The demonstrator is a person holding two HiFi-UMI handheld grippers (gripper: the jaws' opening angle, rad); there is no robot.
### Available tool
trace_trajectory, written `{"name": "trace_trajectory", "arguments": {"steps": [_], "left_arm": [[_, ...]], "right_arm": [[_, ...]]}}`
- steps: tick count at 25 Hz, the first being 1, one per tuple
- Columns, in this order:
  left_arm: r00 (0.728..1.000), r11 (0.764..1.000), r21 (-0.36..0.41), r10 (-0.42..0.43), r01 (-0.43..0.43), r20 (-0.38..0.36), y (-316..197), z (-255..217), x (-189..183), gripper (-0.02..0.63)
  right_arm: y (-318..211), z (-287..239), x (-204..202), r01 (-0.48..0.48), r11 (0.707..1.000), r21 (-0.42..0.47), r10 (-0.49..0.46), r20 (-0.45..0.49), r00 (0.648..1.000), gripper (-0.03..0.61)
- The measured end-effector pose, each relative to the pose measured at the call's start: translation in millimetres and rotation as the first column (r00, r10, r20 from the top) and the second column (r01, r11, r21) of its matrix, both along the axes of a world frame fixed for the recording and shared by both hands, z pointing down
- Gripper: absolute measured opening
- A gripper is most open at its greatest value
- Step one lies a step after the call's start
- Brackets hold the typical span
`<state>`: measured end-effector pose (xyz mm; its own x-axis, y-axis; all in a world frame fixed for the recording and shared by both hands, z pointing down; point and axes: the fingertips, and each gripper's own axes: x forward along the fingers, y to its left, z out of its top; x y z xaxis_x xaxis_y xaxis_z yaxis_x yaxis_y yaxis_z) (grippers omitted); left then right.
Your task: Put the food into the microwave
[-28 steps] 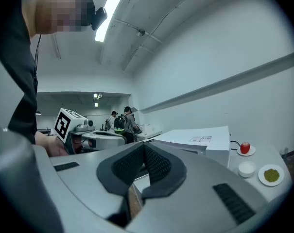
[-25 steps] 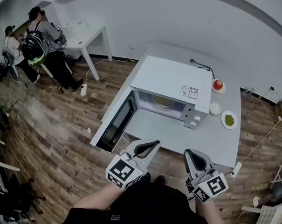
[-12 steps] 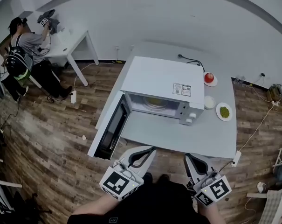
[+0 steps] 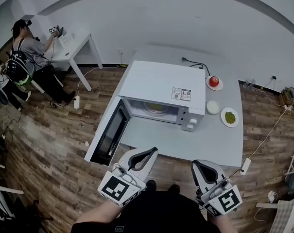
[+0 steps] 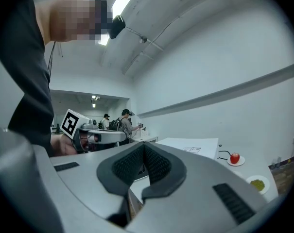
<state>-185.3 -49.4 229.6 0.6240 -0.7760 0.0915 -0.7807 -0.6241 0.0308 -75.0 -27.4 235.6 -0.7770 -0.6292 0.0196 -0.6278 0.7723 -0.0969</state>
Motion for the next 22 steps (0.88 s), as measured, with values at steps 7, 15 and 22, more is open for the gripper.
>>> {"name": "trace_trajectory", "arguments": {"steps": [7, 15, 22], "left_arm": [[0.998, 0.998, 0.036, -0.055, 0.057, -0.042, -10.6, -13.7, 22.8, 0.008], [0.998, 0.999, -0.002, -0.049, 0.049, 0.026, -5.5, -0.1, 20.2, 0.008], [1.0, 1.0, 0.002, -0.015, 0.015, 0.012, -2.3, 2.2, 25.7, 0.008]], "right_arm": [[-4.3, 4.0, 28.5, 0.008, 1.0, -0.014, -0.008, 0.012, 1.0, 0.012], [-7.1, 2.2, 26.6, 0.004, 1.0, -0.017, -0.004, 0.028, 1.0, 0.012], [-7.6, 3.3, 19.4, 0.01, 1.0, -0.026, -0.01, 0.02, 1.0, 0.012]]}}
